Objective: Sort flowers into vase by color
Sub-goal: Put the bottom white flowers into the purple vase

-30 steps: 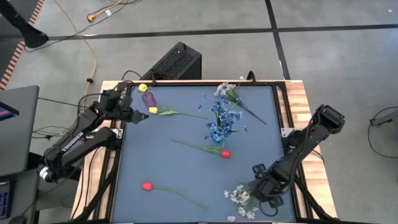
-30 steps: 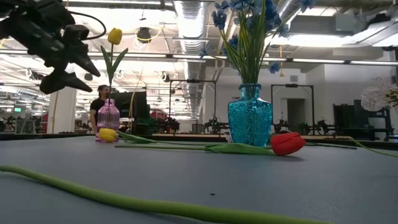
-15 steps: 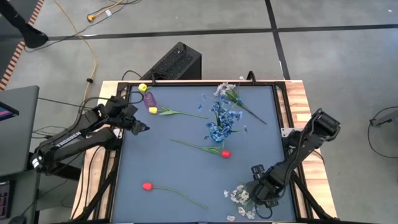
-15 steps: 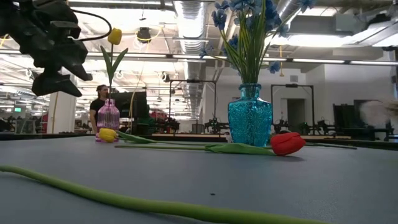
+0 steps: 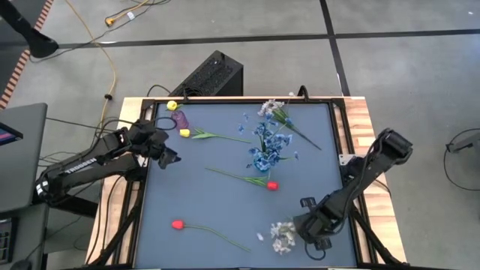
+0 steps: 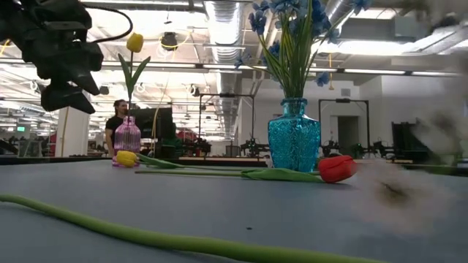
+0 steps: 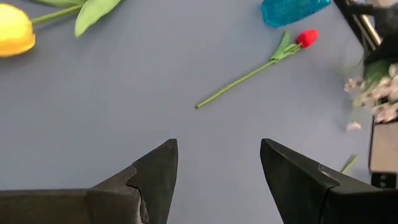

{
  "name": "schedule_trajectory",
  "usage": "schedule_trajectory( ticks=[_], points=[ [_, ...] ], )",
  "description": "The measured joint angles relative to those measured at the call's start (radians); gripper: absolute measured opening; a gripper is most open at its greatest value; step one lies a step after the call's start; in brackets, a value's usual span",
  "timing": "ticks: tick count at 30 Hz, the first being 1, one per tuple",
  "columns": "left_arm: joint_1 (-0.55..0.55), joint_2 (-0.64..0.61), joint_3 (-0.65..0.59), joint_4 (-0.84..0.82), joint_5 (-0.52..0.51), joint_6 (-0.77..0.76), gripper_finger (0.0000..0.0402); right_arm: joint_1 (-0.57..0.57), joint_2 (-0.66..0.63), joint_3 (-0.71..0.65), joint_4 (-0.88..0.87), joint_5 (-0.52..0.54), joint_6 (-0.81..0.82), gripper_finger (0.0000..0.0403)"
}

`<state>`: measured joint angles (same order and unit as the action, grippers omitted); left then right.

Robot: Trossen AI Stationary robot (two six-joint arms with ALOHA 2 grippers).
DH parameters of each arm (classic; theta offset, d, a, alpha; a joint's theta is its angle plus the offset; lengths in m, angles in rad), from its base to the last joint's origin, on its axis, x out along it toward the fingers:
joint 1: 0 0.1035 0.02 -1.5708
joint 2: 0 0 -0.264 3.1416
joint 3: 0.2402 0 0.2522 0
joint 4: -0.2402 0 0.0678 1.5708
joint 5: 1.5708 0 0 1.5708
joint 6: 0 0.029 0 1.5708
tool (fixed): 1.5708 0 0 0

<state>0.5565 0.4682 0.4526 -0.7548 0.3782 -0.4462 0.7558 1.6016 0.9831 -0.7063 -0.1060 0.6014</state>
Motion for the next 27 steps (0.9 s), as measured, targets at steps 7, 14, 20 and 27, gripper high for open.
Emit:
schedule_trajectory(
  ticks=[7,14,20,27],
  points=[
    [-0.013,-0.05,0.0,0.108,0.001,0.091,0.0217,-0.115,-0.15,0.088,0.035,0.084,-0.045,0.0032],
    [-0.012,-0.115,0.0,0.216,0.057,0.134,0.0217,-0.254,-0.275,0.134,0.362,0.109,-0.175,0.0029],
    [-0.012,-0.148,0.0,0.233,0.07,0.139,0.0217,-0.408,-0.32,0.134,0.75,0.109,-0.285,0.0029],
    [-0.012,-0.157,0.0,0.263,0.121,0.113,0.0217,-0.592,-0.304,0.134,1.068,0.097,-0.339,0.0031]
  ],
)
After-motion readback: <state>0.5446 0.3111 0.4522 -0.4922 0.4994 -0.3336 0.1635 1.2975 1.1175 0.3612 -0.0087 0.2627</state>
